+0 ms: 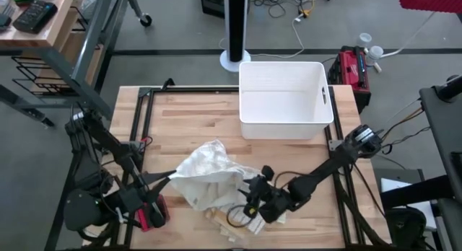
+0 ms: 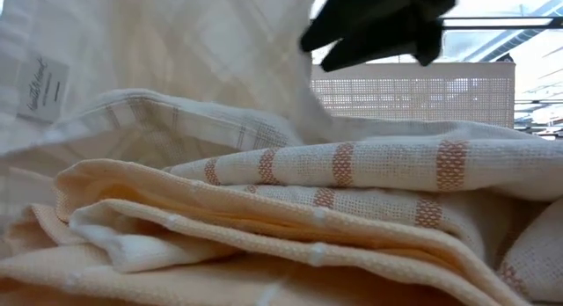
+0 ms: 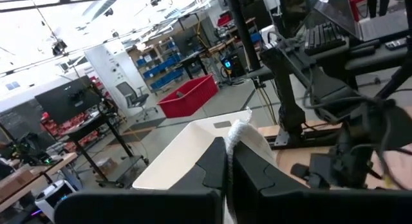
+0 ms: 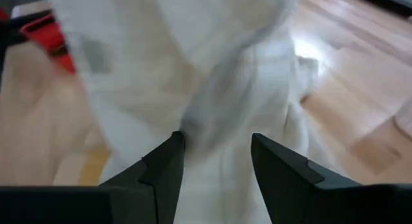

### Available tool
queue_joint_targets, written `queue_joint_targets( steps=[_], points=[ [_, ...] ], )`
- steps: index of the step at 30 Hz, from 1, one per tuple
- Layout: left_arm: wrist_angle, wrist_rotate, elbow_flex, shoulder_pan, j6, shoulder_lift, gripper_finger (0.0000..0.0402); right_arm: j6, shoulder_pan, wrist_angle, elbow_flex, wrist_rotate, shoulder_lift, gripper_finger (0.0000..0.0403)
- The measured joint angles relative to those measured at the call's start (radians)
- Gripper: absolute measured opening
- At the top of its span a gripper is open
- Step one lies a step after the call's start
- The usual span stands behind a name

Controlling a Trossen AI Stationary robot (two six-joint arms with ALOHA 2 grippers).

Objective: Fold towel
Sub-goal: Fold the light brown kitchen towel

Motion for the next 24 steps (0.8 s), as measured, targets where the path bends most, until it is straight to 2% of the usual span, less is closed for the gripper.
queue_joint_targets(
  steps=[5, 11, 15, 18, 24],
  points=[
    [0.001, 0.0, 0.044, -0.012, 0.053, 0.0, 0.0, -0.034, -0.047, 0.039, 0.001, -0.01, 0.0, 0.016],
    [0.001, 0.0, 0.129, -0.027, 0.109, 0.0, 0.0, -0.101, -0.05, 0.0, 0.001, -0.05, -0.047, 0.0132],
    [0.001, 0.0, 0.165, -0.027, 0.16, 0.0, 0.0, -0.072, 0.004, -0.123, 0.002, -0.076, -0.107, 0.0121],
    [0.001, 0.0, 0.168, -0.027, 0.167, 0.0, 0.0, -0.057, 0.06, -0.203, 0.002, -0.146, -0.132, 0.0117],
    [-0.007, 0.0, 0.138, -0.026, 0.137, 0.006, 0.0, -0.048, 0.223, -0.271, 0.002, -0.203, -0.087, 0.012]
  ],
)
